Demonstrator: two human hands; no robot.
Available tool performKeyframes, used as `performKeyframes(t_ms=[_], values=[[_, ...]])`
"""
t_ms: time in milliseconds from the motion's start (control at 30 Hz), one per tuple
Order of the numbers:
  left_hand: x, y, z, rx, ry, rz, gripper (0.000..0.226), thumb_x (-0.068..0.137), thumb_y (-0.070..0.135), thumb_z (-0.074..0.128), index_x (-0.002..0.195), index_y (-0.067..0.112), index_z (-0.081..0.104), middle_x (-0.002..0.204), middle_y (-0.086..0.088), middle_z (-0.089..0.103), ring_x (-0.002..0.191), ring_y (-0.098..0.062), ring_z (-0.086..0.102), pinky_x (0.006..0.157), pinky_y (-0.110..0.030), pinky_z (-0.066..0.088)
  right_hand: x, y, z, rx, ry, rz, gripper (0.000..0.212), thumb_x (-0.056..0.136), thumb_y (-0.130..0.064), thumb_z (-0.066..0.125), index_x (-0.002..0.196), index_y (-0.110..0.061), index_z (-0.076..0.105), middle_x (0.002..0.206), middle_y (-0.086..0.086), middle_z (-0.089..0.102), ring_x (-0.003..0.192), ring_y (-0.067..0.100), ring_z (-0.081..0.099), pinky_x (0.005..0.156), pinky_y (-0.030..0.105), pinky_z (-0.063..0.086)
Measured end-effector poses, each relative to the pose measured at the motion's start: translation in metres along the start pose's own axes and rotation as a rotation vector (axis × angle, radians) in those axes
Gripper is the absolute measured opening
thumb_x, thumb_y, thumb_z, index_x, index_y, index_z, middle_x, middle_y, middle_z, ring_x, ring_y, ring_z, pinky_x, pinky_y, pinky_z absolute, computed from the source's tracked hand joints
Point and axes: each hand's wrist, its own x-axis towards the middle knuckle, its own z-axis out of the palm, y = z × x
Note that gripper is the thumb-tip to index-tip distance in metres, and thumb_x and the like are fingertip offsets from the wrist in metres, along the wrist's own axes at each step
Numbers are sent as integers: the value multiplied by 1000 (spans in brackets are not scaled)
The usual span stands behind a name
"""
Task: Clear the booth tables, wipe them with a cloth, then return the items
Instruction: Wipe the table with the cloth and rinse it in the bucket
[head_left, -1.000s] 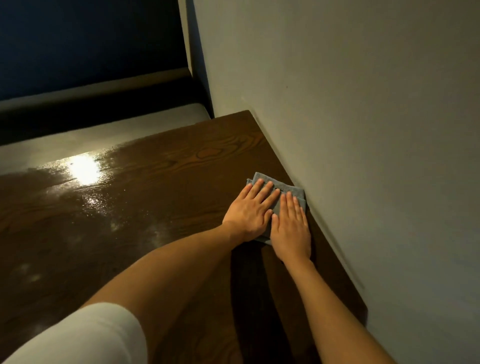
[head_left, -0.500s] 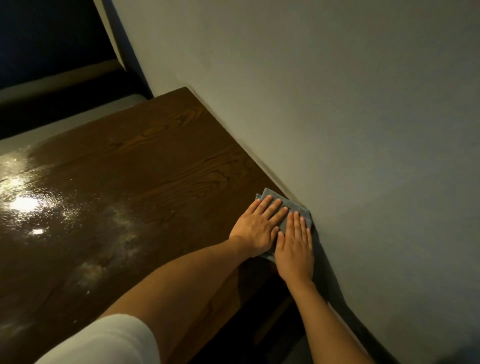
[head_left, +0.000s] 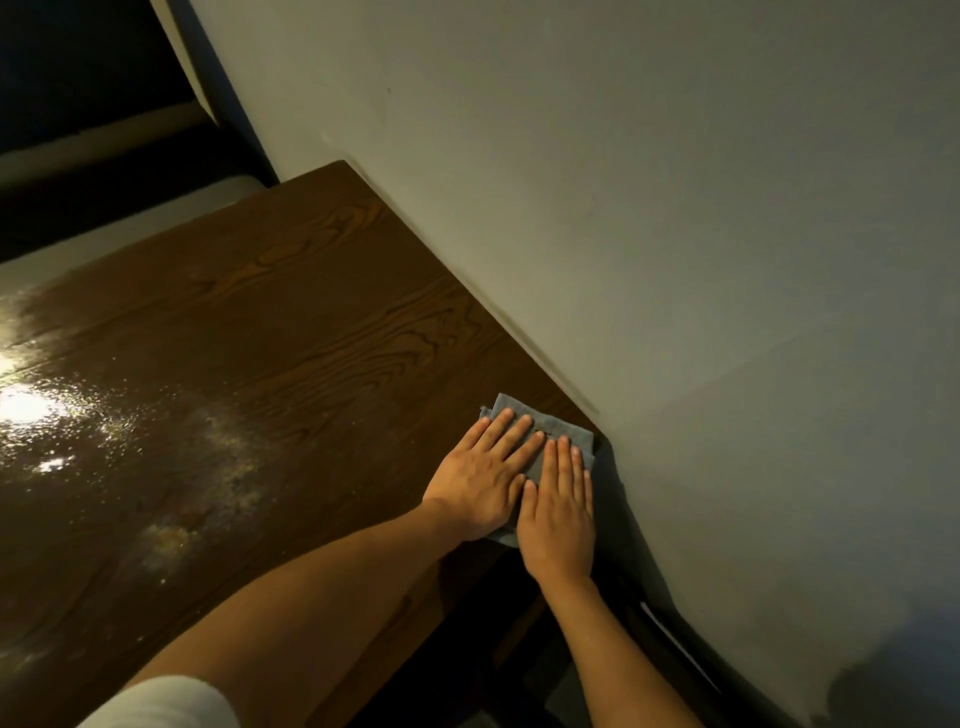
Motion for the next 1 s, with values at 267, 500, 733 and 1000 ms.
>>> performKeyframes(t_ms=[267,500,733,1000], values=[[48,-15,-23,55,32,-46,58,108,43,12,161,28,-6,169,1,-11,153,-20,-20,123,-39,-14,61,5,-15,-68,-2,-79,67,93,-48,-12,153,-17,-7,167,6,4,151,16,-5,122,35,-6],[50,-67,-39,39,88,-168,58,107,44,13,161,29,-5,169,1,-9,153,-20,-19,125,-41,-12,109,-38,-24,-117,-38,-264,69,95,-46,-11,156,-14,-5,167,7,3,154,19,-2,121,36,-8],[65,-157,-78,40,151,-337,59,107,43,17,161,28,-1,170,0,-3,155,-21,-12,126,-41,-6,192,-123,-33,-110,-32,-414,61,107,-40,18,159,-11,2,167,8,5,154,20,1,124,37,-1],[78,-239,-106,15,201,-434,58,107,44,17,161,29,2,169,1,-2,155,-20,-11,126,-40,-6,256,-196,-35,-108,-39,-517,61,107,-40,17,159,-12,0,168,8,3,155,20,0,126,38,0]])
